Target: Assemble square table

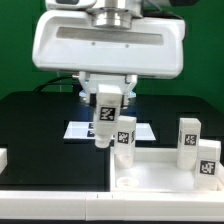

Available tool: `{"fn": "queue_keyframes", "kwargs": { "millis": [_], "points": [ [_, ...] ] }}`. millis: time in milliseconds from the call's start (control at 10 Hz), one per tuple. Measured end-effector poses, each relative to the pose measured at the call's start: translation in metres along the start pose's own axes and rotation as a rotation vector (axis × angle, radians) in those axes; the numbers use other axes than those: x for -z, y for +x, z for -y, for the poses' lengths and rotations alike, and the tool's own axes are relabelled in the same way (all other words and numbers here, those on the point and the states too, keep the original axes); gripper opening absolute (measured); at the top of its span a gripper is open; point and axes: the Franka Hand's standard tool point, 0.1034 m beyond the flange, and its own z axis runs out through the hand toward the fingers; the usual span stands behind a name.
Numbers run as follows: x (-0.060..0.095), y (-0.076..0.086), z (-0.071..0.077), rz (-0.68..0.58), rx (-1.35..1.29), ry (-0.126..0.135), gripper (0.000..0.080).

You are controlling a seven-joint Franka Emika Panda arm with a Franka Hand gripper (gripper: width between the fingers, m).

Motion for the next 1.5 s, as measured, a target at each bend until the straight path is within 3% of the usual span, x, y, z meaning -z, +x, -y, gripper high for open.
{"fn": "queue_keyframes", "kwargs": {
  "millis": [200, 400, 600, 700, 900, 1500],
  "points": [
    [0.000, 0.000, 0.000, 0.001, 0.000, 0.000, 0.0284],
    [-0.001, -0.006, -0.009, 0.003, -0.026, 0.026, 0.0284],
    [-0.007, -0.006, -0.001, -0.034, -0.044, 0.046, 0.0284],
    [-0.009, -0.002, 0.007, -0.059, -0.073, 0.041, 0.0284],
    [-0.030, -0.003, 0.022, -0.086, -0.103, 0.013, 0.0284],
    [-0.043, -0.006, 0.036, -0.075, -0.157, 0.016, 0.0284]
  ]
}}
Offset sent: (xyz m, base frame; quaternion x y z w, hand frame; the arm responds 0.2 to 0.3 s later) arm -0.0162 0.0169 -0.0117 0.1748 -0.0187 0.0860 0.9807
